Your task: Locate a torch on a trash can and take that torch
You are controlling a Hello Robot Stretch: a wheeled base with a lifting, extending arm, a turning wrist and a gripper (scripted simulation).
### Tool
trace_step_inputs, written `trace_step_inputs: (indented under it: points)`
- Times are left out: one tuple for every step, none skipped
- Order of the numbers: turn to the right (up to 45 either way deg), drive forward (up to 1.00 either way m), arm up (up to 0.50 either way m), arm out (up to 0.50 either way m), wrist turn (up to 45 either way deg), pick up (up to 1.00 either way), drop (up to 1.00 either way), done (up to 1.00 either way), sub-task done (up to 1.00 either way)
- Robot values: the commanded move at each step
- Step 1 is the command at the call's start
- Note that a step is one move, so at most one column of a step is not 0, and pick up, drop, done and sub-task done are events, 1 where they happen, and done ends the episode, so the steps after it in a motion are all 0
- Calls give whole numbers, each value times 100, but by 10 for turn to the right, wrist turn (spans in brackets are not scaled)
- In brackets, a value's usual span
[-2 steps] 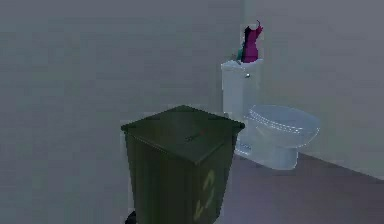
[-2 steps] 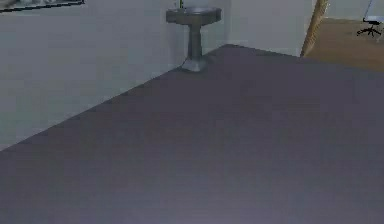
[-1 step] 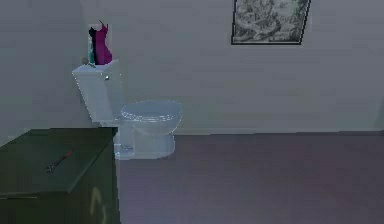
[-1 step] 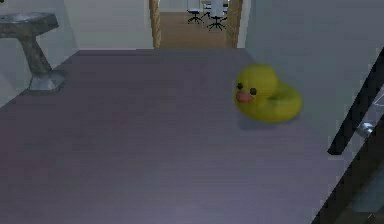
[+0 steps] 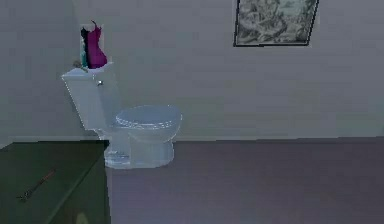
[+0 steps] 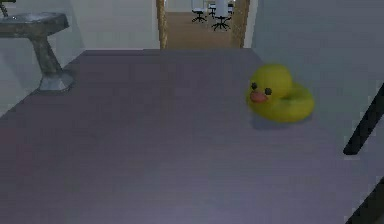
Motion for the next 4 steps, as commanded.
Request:
trace_step_inputs:
  points:
    - [-450,0,0,0,0,0,0,0,0]
    - [-450,0,0,0,0,0,0,0,0]
    - [-360,0,0,0,0,0,0,0,0]
    - [-30,0,0,0,0,0,0,0,0]
